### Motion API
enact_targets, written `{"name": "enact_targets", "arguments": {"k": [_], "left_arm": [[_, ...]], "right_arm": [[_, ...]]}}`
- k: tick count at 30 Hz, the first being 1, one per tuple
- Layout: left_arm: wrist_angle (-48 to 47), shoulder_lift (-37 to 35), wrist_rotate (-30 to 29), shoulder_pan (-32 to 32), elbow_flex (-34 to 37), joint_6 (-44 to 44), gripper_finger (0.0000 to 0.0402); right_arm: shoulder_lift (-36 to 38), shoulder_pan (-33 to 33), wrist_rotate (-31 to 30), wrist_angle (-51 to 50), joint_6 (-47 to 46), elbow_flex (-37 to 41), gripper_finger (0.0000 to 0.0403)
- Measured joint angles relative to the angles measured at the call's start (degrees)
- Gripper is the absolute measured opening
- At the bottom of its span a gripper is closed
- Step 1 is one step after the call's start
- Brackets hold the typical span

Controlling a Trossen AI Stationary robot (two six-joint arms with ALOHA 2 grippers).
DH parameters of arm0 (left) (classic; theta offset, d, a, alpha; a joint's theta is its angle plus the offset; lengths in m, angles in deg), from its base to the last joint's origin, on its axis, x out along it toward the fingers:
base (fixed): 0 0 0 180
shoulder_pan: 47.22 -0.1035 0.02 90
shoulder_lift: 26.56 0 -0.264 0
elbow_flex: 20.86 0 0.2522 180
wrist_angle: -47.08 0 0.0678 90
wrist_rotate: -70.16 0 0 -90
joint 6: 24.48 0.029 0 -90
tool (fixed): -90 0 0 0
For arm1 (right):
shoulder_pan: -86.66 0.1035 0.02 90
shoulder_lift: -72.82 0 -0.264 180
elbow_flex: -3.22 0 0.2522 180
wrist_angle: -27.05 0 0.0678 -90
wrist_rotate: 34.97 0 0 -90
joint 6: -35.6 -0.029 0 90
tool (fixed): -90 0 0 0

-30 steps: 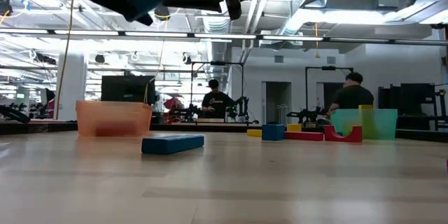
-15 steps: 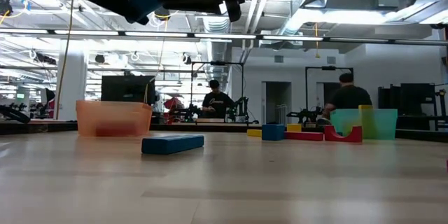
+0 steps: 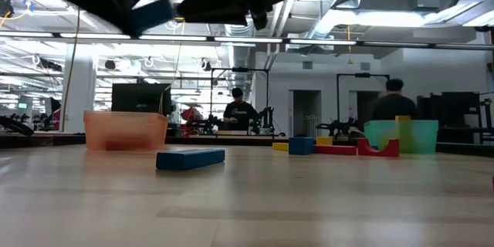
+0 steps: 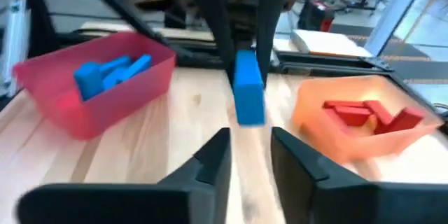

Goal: Sort blocks
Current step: Put the blue wooden block into the red bin

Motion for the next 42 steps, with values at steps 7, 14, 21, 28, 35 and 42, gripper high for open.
{"name": "enact_targets", "arguments": {"k": [7,14,21,28,35,42], "left_arm": [[-18.9,-0.1,11.7,7.0,-3.3,-7.4,0.0056],[-29.5,-0.9,18.5,17.6,-4.8,-24.6,0.0056],[-30.9,-2.4,19.3,29.5,-6.2,-41.3,0.0057],[-30.5,-2.4,19.4,38.8,-6.2,-54.4,0.0057],[-26.8,-1.5,20.4,42.9,-4.3,-60.3,0.0057],[-21.9,-0.2,24.2,43.3,-0.5,-61.9,0.0057]], "right_arm": [[0.0,0.1,0.2,-4.1,-1.5,0.0,0.0179],[0.0,-0.5,0.1,-7.5,-1.5,0.0,0.0196],[0.0,-1.3,1.2,-19.6,-3.1,0.1,0.0190],[3.4,-0.5,8.4,-30.8,-9.4,0.1,0.0190],[11.3,3.8,10.1,-41.0,-13.4,0.1,0.0189],[16.6,9.7,11.2,-50.2,-23.8,0.1,0.0189]]}}
